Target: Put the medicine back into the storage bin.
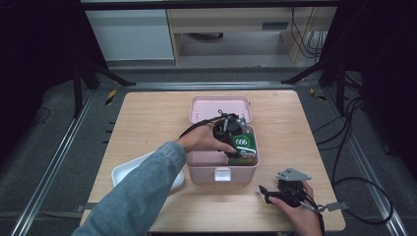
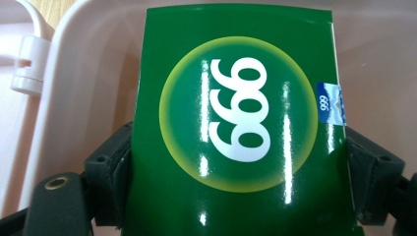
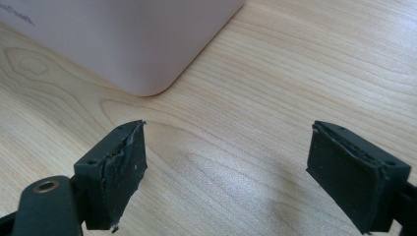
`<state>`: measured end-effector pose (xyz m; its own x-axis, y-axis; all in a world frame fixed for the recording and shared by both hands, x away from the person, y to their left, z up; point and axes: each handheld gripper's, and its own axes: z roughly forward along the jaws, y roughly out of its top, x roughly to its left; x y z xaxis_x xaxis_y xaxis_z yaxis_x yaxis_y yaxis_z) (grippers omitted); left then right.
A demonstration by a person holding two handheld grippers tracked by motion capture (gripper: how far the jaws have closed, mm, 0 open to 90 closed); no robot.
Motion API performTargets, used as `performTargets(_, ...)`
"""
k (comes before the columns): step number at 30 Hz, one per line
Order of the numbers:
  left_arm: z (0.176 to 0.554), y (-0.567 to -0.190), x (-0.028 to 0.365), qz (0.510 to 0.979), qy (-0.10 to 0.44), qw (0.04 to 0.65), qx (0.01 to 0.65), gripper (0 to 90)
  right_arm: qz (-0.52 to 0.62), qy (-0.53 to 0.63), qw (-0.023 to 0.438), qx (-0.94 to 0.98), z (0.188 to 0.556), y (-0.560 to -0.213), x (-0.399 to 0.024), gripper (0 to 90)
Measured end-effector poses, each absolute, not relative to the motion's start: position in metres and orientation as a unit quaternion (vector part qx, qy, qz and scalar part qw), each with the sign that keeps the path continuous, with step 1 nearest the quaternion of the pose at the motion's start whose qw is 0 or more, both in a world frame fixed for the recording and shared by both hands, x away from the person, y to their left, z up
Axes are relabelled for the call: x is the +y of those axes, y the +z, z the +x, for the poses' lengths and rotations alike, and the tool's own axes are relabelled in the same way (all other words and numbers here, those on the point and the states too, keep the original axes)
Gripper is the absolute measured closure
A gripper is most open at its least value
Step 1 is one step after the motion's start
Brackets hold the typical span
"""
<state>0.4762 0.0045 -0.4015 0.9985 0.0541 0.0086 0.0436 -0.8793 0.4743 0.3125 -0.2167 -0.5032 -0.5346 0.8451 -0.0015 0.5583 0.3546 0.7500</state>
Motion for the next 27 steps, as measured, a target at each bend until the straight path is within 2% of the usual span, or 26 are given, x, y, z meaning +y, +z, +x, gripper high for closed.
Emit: performTargets(27, 0.475, -0.43, 0.004, 0.97, 0.016, 0.239, 0.025, 16.1, 0.439, 0.359, 0.198, 0.8, 0.312, -0.504, -0.217, 15.0)
